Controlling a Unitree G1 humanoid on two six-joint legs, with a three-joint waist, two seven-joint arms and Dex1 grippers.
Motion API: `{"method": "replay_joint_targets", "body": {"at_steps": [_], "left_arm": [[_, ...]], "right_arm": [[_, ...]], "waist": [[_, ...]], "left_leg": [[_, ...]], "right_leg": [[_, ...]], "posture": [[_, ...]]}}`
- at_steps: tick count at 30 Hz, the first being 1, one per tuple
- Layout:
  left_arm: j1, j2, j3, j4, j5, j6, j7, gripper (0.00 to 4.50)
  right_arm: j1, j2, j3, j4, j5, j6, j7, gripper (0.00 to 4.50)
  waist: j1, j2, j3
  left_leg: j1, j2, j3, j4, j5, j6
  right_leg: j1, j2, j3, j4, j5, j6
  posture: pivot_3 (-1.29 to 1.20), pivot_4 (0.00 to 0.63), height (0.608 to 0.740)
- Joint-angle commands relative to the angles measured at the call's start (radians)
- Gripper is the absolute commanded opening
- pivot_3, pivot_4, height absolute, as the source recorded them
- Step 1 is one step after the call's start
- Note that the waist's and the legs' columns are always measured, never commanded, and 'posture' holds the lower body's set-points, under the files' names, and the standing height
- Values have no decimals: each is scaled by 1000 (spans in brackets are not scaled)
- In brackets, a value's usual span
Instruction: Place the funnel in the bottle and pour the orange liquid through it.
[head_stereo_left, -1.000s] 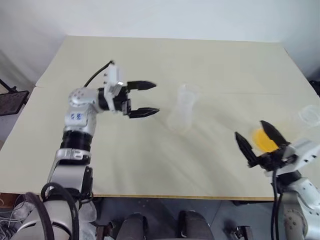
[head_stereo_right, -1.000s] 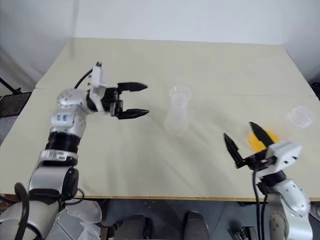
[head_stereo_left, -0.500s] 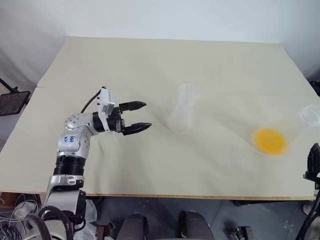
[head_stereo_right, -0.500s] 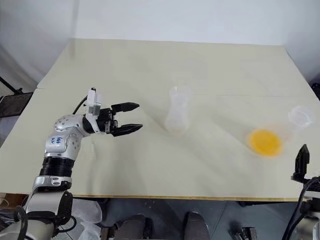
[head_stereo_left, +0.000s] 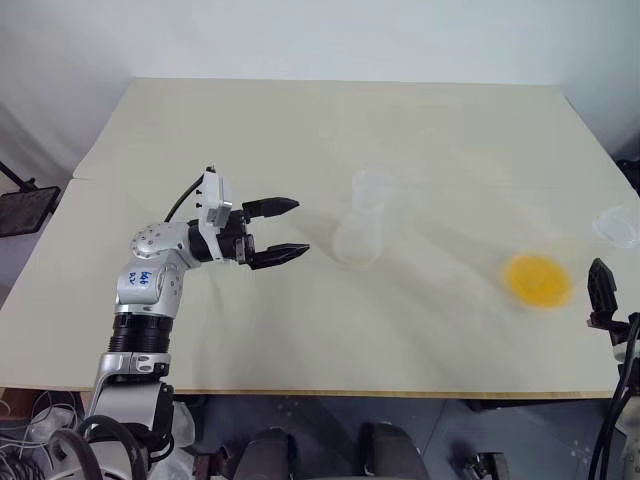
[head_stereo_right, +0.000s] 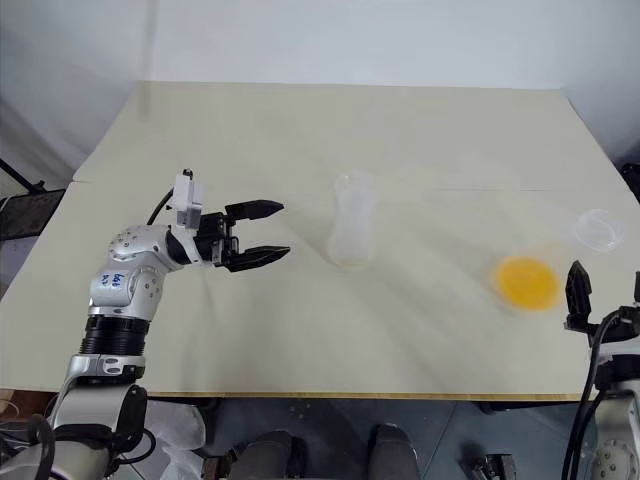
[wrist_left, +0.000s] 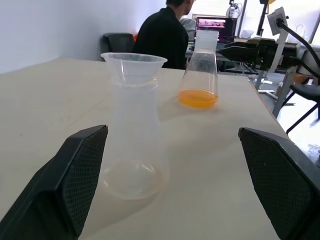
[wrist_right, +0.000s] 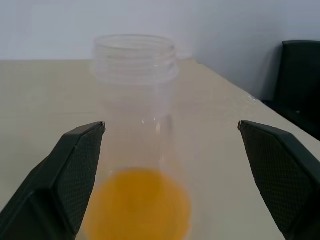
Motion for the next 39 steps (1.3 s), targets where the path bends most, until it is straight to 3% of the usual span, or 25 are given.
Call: {"method": "replay_joint_targets", "body": {"at_steps": [1,12,25,30,31,39], "left_arm": [[4,-4,-2,-50,-25,4,12,4448],[57,-6,1,-136,-40,24,57,4448],[82,12,4,-173,-51,26,97,4448],[75,7,-2,-167,-49,20,97,4500],[74,7,-3,-165,-49,19,96,4500],[73,2,-5,-158,-47,9,96,4500]], "right_arm": [[-54,-53,-1,55,-2,35,11,4500],[-303,-136,63,313,-44,31,107,4500],[-381,-134,44,375,-15,8,159,4500],[-401,-133,44,400,-25,-12,162,2887],[-404,-132,44,402,-24,-16,163,2729],[-404,-127,53,400,-13,-25,186,2717]], "waist": [[2,0,0],[-2,0,0],[-1,0,0],[0,0,0],[0,0,0],[-1,0,0]], "left_leg": [[0,0,0,0,0,0],[0,0,2,0,0,0],[0,0,2,0,0,0],[0,0,2,0,0,0],[-1,0,2,0,0,0],[-1,0,2,-1,0,0]], "right_leg": [[0,0,0,0,0,0],[0,0,0,0,0,0],[0,0,-1,-1,0,0],[0,0,-1,0,0,0],[0,0,-1,-1,0,0],[0,0,-1,-1,0,0]], "posture": [[0,150,740],[0,150,740],[0,150,740],[0,150,740],[0,150,740],[0,150,740]]}}
